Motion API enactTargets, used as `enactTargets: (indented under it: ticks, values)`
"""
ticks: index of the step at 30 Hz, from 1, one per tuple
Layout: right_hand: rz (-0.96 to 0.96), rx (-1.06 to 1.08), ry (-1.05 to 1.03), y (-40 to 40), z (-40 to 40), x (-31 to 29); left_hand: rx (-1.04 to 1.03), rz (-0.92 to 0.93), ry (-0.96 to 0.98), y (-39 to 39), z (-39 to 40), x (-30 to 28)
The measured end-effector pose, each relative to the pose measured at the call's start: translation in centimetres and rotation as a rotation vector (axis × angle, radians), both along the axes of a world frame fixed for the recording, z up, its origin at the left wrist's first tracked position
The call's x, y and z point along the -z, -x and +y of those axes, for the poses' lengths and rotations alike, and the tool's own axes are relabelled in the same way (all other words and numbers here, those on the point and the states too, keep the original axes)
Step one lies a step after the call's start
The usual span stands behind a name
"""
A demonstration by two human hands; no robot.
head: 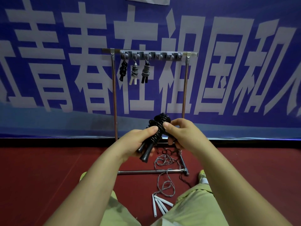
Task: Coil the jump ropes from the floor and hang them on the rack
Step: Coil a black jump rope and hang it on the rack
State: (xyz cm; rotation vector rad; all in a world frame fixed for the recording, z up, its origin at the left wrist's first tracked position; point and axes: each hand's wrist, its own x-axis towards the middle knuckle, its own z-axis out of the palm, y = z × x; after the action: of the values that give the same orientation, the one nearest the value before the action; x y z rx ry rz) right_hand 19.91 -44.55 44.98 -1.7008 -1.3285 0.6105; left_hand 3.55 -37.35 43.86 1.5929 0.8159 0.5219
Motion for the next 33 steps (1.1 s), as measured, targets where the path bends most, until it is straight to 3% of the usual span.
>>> enactTargets:
  ticks: [8, 13, 16, 22, 27, 33]
  values:
    - [-0.051, 0.017, 0.01, 0.8, 0.3, -0.1, -0.069, -0.136, -0.047, -0.3, 0.0, 0.3]
    - [-0.16, 0.007, 0.16, 0.8, 0.3, 0.1, -0.216, 0.007, -0.372, -0.2, -0.2, 0.7]
    - [-0.19, 0.059, 0.135, 0.8, 0.2, 0.3, -0.235, 0.062, -0.462, -0.2, -0.5, 0.5]
    - [-0.001, 0.025, 0.063, 0.8, 0.2, 0.0, -0.321, 0.18, -0.645, -0.3, -1.1, 0.1]
    - [0.041, -0.044, -0.056, 0.8, -0.1, 0.9, -0.121, 0.157, -0.43, 0.1, -0.7, -0.5]
    - [-0.006, -0.182, -0.156, 1.3, -0.8, -0.1, 0.141, -0.195, 0.229, 1.1, -1.5, -1.0]
